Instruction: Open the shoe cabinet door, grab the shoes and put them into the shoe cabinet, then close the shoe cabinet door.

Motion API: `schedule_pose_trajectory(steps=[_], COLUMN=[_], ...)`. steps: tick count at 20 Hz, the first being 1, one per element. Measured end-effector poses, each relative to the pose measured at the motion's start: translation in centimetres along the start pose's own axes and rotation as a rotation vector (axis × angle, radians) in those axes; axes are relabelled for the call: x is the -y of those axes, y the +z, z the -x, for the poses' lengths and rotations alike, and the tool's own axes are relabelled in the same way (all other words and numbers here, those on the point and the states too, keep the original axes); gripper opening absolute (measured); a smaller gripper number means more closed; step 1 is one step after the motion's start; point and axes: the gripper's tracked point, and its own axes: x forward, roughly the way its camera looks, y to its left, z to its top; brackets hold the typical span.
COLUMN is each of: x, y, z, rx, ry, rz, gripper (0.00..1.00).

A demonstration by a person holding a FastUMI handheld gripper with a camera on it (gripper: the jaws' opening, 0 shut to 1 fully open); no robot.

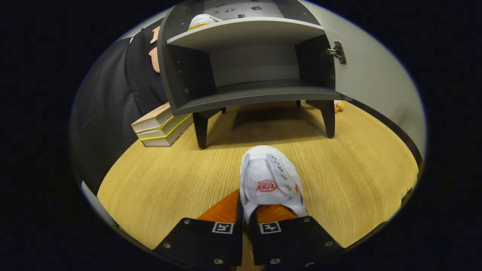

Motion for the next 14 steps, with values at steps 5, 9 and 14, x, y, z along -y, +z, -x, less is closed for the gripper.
schedule_pose_trajectory(steps=[5,9,14], x=[-0.2,-0.6,-1.4], y=[1.0,3.1,7.9], z=[0.5,3.5,8.6], rx=[-0.015,-0.043,-0.005], ry=[-0.013,0.016,0.037], rz=[0.046,0.033,0.06], gripper=[0.0,0.0,0.0])
